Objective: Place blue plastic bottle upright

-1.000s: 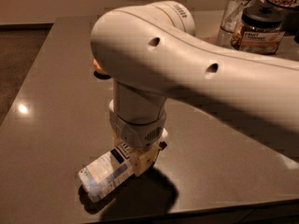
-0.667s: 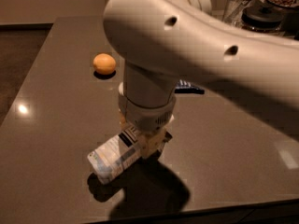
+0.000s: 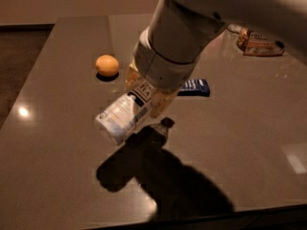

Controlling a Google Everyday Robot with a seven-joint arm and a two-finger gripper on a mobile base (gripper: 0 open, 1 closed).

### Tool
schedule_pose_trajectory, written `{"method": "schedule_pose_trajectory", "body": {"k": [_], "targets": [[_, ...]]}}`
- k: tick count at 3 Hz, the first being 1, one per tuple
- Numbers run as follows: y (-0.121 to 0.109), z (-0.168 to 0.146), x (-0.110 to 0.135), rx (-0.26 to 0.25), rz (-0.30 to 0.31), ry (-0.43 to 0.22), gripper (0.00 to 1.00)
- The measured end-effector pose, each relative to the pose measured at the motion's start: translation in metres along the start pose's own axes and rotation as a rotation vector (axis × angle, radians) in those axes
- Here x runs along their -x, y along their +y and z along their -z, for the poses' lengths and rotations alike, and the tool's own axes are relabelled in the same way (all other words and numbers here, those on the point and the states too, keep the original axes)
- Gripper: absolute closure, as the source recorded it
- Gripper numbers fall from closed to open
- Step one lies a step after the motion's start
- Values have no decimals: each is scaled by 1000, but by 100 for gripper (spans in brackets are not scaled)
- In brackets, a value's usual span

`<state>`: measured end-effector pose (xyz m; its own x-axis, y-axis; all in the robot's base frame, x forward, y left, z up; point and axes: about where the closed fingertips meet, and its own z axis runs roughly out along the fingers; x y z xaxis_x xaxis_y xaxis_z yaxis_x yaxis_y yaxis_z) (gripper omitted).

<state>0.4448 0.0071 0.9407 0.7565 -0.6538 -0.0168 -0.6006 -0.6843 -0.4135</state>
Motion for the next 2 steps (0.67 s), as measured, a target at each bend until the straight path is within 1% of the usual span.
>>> {"method": "schedule_pose_trajectory", "body": {"k": [1,2], "targets": [[-25,11,-15,-164,100,2,100],[-43,19,-27,-303,219,67,100]]}}
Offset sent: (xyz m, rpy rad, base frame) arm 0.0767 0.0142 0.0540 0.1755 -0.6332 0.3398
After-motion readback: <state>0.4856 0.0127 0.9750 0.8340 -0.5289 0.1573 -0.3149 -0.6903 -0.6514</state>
